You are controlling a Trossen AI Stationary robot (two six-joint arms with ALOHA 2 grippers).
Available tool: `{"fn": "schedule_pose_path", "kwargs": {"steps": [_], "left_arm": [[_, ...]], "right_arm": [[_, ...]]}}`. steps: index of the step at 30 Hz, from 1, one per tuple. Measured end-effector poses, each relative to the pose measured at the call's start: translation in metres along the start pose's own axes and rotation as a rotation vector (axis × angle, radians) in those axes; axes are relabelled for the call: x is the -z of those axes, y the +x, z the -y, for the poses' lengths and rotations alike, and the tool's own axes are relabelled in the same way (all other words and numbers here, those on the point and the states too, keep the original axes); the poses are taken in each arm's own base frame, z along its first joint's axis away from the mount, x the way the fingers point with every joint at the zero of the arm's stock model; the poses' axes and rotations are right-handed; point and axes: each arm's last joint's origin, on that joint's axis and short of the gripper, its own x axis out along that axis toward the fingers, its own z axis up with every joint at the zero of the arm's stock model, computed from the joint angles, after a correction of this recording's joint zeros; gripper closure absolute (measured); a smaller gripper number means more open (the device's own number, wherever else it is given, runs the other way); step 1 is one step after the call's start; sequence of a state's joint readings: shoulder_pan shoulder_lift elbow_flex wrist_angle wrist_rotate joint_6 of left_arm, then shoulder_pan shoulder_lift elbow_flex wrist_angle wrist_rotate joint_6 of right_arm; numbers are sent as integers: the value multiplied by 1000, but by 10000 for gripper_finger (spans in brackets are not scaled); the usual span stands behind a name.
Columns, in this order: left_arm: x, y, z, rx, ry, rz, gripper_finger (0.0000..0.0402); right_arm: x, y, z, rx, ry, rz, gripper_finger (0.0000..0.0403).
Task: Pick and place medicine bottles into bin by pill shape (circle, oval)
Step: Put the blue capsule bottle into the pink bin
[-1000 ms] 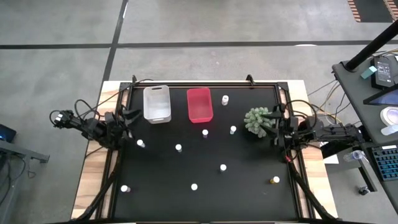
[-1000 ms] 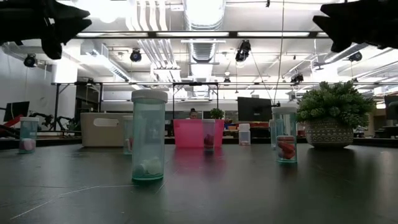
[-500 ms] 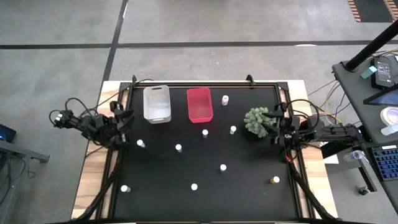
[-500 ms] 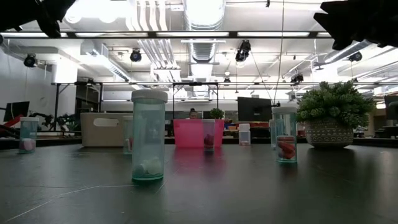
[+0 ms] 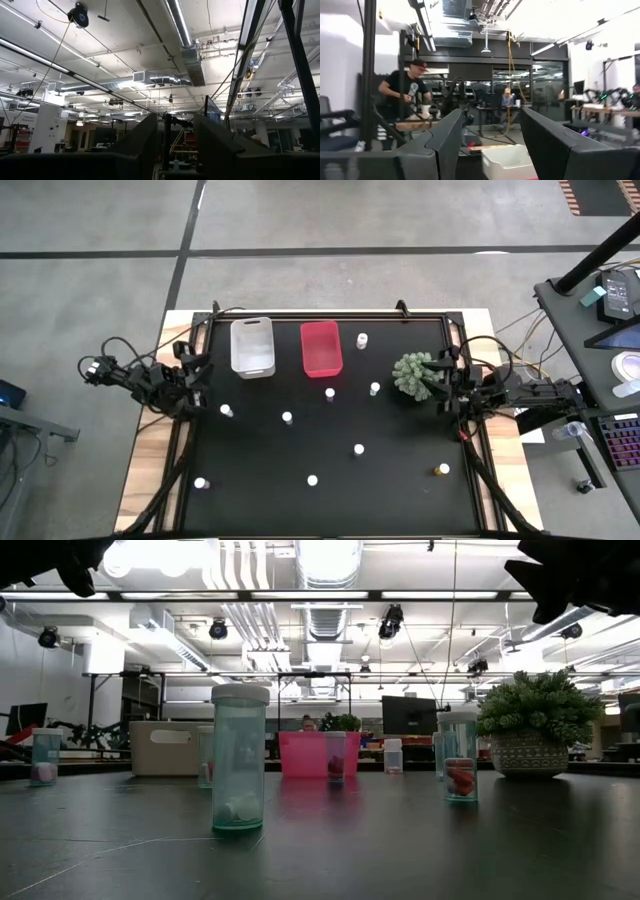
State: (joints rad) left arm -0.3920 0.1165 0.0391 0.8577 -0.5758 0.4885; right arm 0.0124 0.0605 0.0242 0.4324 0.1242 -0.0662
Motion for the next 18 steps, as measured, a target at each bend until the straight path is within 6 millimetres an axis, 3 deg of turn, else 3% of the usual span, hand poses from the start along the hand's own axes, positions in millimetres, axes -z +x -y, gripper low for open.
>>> {"fn": "schedule_pose_path", "kwargs": {"steps": [12, 18], "left_arm": [[0, 1, 0, 2, -7, -2, 291], [0, 1, 1, 3, -6, -5, 291]], "right_arm": [[-13, 5, 4, 114, 135, 145, 211], [-21, 23, 2, 137, 114, 93, 211]]}}
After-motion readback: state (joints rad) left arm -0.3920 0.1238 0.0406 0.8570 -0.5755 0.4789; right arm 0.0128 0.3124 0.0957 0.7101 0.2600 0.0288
